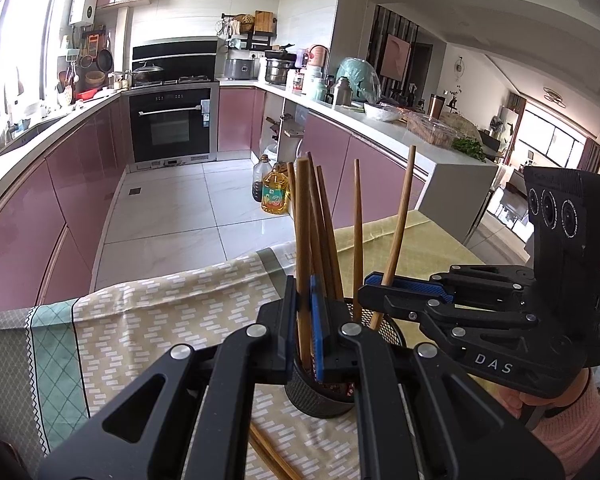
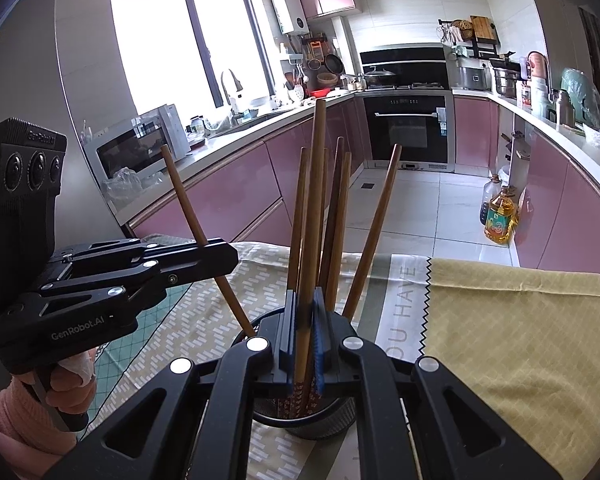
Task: Organize utensils
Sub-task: 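Open both tools to release the chopsticks and withdraw from the cup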
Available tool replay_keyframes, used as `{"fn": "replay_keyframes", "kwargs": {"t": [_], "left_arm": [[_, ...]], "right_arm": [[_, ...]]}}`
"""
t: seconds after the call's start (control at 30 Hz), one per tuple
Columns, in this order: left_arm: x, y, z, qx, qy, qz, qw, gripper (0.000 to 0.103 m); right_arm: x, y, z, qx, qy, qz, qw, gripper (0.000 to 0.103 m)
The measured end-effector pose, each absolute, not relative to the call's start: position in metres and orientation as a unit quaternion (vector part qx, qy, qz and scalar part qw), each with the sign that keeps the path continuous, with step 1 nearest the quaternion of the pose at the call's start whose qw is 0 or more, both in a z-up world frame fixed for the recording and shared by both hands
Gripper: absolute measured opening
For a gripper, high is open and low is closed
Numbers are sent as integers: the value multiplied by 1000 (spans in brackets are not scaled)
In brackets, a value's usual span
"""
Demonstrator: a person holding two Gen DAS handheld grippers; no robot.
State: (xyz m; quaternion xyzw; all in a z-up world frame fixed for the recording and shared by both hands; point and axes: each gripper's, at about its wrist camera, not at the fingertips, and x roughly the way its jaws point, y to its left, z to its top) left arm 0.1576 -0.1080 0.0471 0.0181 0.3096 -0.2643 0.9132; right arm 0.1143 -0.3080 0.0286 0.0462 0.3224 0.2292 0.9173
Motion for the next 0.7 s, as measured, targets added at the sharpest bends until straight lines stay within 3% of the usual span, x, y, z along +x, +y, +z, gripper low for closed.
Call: {"fn": "replay_keyframes", "kwargs": {"t": [0.3, 0.7], "left_arm": [[165, -108, 36, 22, 316, -263, 911, 8], [154, -97, 20, 23, 316, -255, 913, 25]], "right_arm": [[118, -309, 26, 53, 327, 223, 917, 7], [114, -312, 25, 58, 324, 215, 920, 14]]}}
